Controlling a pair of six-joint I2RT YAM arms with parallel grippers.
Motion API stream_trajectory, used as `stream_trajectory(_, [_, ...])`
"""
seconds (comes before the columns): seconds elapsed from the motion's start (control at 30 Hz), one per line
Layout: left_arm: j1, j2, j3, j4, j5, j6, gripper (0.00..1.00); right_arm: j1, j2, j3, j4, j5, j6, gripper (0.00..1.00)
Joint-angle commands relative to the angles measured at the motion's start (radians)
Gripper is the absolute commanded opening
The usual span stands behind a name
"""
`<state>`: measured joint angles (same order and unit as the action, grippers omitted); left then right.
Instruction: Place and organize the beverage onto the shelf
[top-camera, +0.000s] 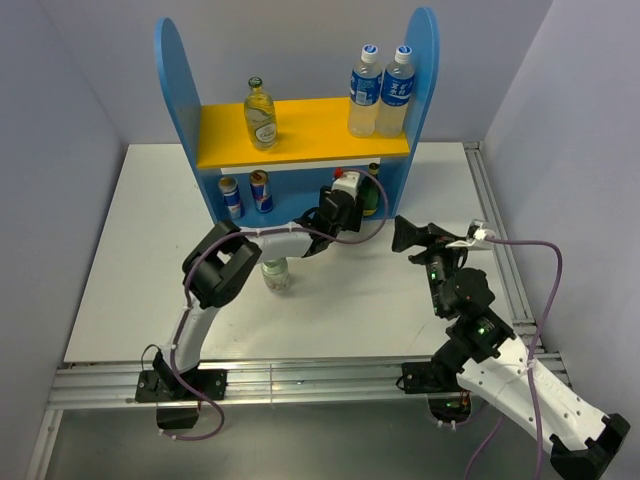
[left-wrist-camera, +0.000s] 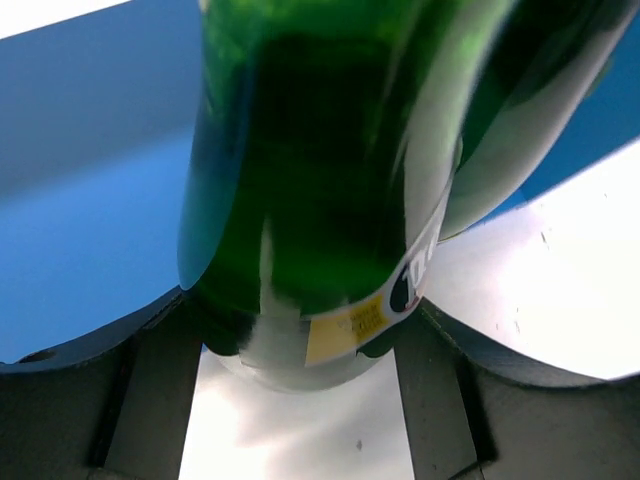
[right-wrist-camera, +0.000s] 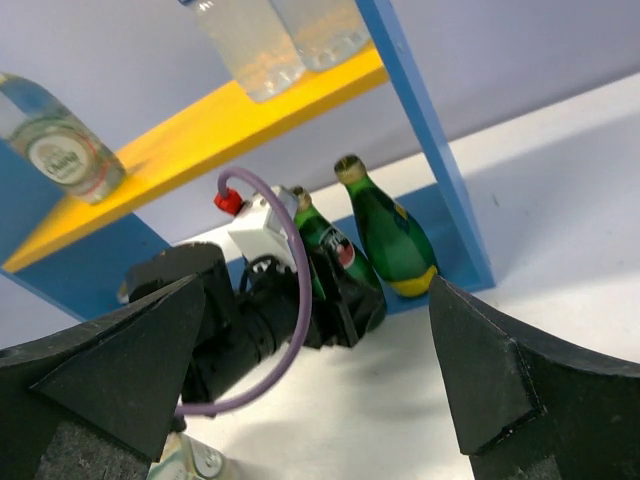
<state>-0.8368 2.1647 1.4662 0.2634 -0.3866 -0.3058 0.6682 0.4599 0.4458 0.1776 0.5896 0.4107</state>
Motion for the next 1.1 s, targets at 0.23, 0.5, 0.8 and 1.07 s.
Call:
stream_trajectory(0.23, [0.015, 0.059, 0.174, 0.18, -0.021, 0.025, 0.0, 0.007, -0.063, 0.041, -0.121, 0.039, -0.012, 1.0])
stream_trajectory(0.5, [0.05, 0.096, 0.191, 0.195, -0.021, 0.043, 0.0, 0.005, -0.059, 0.028, -0.105, 0.042, -0.018, 1.0])
stream_trajectory(0.8, [0.064, 0.072, 0.158, 0.186, -0.005, 0.027, 0.99, 0.005, -0.063, 0.019, -0.107, 0.041, -0.013, 1.0])
stream_trajectory(1.07, [0.042, -0.054, 0.022, 0.189, -0.028, 0.022, 0.99, 0.005, -0.084, 0.004, -0.11, 0.029, -0.001, 1.0])
